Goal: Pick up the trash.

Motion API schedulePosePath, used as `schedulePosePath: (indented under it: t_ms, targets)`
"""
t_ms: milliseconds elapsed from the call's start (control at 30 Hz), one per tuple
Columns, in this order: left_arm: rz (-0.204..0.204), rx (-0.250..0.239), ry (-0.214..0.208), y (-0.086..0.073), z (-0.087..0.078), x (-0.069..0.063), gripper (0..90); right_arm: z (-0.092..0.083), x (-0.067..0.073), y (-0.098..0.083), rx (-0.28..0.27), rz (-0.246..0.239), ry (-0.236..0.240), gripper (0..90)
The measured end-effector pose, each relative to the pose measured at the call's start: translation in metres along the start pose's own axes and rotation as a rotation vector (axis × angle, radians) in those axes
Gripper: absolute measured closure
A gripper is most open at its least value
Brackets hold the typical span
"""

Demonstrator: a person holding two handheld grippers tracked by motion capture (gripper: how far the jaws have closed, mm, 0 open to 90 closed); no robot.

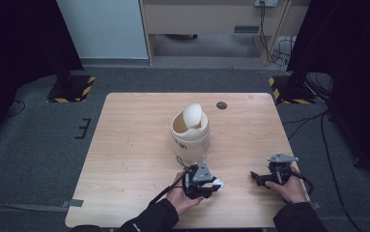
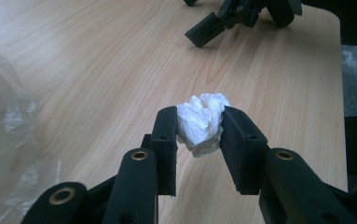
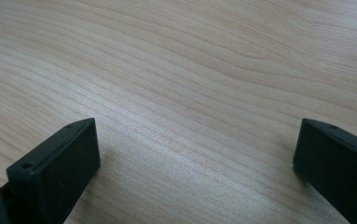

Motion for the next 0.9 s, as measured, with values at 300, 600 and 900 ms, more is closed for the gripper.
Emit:
schedulePosePath:
  t_ms: [300,600,900]
  targets:
    - [-0.003,-0.044,0.024,0.008,-0.02,0.007,66.0,0.0,0.0,0.0,0.0,0.0,0.0,0.7]
    - [-0.025,-0.112,0.074,0.017,-0.057,0.02,66.0,0.0,0.0,0.0,0.0,0.0,0.001,0.7]
    - [-0.067,-0.187,0.162,0.017,-0.105,0.041,66.0,0.0,0.0,0.0,0.0,0.0,0.001,0.7]
Point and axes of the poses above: each handheld gripper's, and its own axes: z roughly forward along the jaws, y roughly out of its top, x roughly to its left, the point moved 5 cm from there along z, roughly forward along the jaws, and after that the axes turned 12 degrees about -x, right-handed, at the moved point
